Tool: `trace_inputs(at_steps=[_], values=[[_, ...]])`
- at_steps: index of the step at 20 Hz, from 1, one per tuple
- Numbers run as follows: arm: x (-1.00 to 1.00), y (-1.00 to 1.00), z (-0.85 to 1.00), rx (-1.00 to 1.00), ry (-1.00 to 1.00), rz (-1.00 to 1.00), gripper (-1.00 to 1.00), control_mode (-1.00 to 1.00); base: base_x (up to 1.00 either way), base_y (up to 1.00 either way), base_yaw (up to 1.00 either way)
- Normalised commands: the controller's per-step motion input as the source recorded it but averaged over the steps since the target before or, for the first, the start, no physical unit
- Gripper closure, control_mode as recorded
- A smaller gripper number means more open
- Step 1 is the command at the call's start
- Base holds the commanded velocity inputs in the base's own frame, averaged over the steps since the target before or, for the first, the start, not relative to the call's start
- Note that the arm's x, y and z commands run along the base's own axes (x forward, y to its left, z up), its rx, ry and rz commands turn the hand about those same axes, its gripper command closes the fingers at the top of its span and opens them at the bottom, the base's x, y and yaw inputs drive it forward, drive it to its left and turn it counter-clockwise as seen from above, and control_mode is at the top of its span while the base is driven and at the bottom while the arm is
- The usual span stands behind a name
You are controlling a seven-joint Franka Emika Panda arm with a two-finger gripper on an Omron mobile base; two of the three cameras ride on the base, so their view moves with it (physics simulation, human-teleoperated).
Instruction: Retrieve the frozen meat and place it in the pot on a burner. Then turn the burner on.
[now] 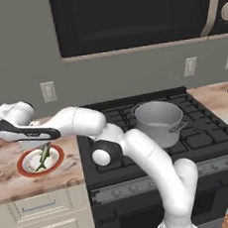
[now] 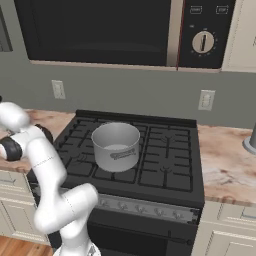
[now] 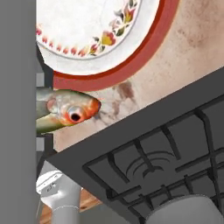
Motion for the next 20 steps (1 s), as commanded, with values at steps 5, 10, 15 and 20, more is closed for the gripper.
trace_inputs(at_steps=[5, 10, 15, 20], values=[[-0.83, -1.00, 0.35, 0.00, -0.11, 0.00, 1.00, -1.00, 0.00, 0.00, 0.00], [-0.98, -1.00, 0.11, 0.00, -0.19, 0.01, 1.00, -1.00, 0.00, 0.00, 0.00], [-0.81, -1.00, 0.06, 0.24, -0.24, 0.00, 1.00, -1.00, 0.00, 0.00, 0.00], [-0.45, -1.00, 0.63, 0.44, -0.07, 0.00, 1.00, -1.00, 0.00, 0.00, 0.00]])
